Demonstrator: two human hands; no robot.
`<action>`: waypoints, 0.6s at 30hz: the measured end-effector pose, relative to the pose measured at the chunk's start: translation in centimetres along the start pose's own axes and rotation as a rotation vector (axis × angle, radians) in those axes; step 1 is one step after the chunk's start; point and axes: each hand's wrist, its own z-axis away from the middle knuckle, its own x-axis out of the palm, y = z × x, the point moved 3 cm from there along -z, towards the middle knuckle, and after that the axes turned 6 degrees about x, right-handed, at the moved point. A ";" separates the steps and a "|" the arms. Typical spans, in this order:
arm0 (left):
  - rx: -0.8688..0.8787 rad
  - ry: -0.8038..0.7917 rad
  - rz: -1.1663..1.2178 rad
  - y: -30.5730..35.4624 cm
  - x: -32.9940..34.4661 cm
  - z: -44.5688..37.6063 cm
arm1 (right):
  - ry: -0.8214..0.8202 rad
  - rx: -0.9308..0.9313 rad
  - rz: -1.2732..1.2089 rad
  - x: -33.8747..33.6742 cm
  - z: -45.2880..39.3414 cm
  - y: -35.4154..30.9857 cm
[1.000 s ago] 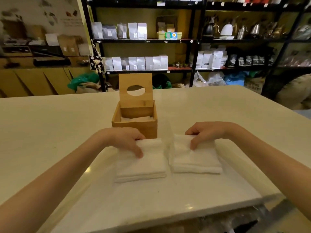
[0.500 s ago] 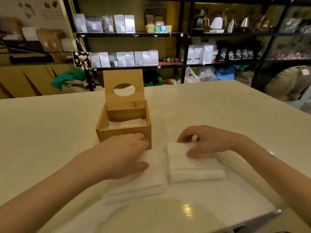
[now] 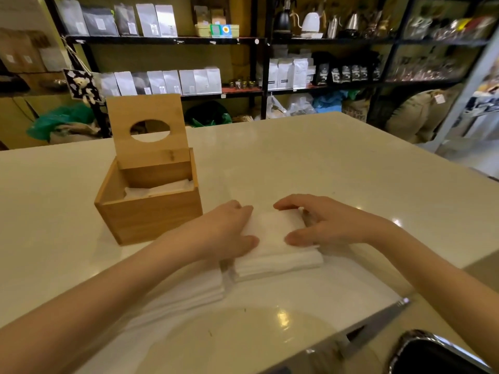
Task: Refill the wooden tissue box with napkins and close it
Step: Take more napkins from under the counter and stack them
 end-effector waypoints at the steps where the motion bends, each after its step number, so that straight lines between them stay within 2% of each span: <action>1: -0.022 -0.022 -0.031 0.1 0.0 -0.2 | -0.004 0.020 0.004 -0.1 0.0 0.0; 5: -0.048 -0.101 -0.143 0.3 -0.7 -1.3 | -0.072 0.106 0.068 -0.5 -0.8 -0.6; 10: -0.093 -0.196 -0.109 0.3 -1.6 -2.3 | -0.229 0.182 0.111 -1.1 -2.4 -1.3; 13: -0.082 -0.188 -0.062 0.2 -1.7 -2.7 | -0.263 0.166 0.146 -1.1 -2.8 -1.6; 18: -0.057 -0.118 0.026 -0.5 -1.6 -2.3 | -0.200 0.102 0.065 -1.5 -2.3 -1.5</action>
